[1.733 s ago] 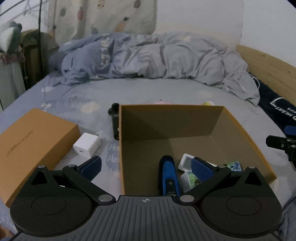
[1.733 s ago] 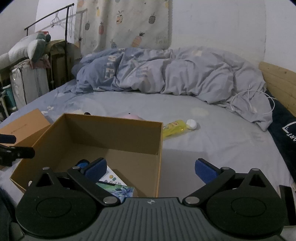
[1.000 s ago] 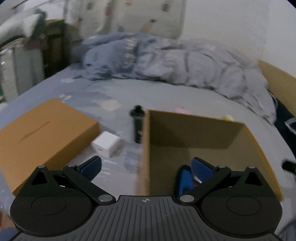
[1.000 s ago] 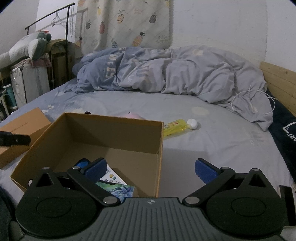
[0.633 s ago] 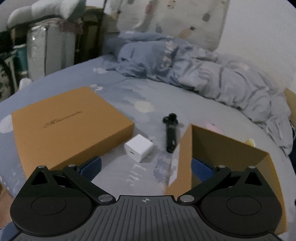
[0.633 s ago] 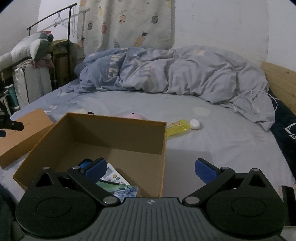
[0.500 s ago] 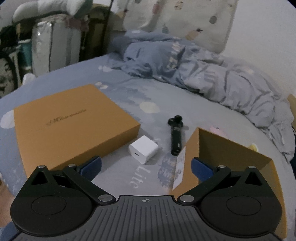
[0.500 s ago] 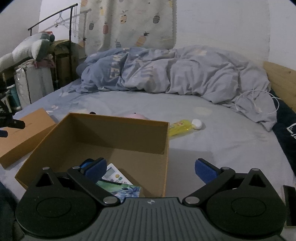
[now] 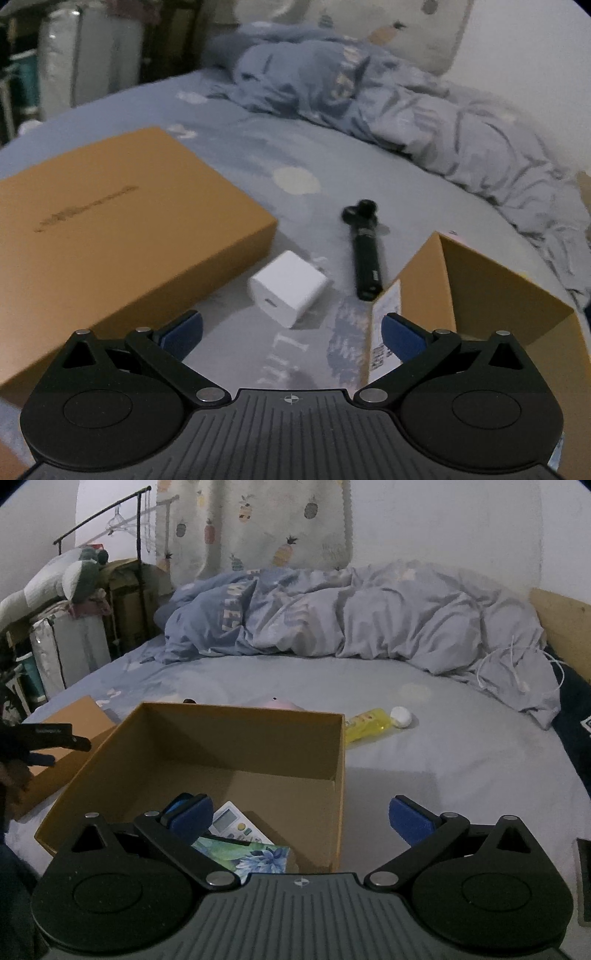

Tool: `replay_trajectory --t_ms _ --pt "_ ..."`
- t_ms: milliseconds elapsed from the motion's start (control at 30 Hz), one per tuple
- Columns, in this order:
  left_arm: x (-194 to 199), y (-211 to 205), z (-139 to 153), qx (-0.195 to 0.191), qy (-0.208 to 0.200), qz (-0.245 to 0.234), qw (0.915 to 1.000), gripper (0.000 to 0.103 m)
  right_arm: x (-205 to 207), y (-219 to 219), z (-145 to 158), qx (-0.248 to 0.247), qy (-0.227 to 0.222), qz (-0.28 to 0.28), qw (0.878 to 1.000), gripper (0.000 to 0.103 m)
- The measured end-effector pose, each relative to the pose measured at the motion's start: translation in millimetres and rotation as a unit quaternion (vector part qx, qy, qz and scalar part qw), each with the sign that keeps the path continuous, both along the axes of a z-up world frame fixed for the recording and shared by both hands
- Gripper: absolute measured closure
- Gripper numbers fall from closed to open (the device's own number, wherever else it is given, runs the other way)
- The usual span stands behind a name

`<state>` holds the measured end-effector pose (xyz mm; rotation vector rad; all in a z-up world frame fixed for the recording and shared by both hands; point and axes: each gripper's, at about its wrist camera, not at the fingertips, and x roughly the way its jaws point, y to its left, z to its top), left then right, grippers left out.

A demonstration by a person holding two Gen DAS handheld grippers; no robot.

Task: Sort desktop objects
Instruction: 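Move the left tool toward the white charger cube beside the box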

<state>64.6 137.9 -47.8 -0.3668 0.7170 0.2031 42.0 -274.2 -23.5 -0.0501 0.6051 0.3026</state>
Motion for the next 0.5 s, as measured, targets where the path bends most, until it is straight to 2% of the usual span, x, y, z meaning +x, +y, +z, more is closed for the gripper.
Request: replay_trajectory --t_ms 100,333,500 --pt "16 0 -9 0.015 -0.015 -0.028 0.9994 0.000 2 0 -2 0.002 0.005 0.000 1.000 0.000" --pt "29 -4 -22 0.098 -0.055 -0.076 0.9908 0.000 3 4 -3 0.017 0.006 0.001 1.000 0.000" --pt "46 0 -27 0.120 -0.059 -0.106 0.9854 0.000 1 5 -1 0.028 -0.001 0.003 1.000 0.000"
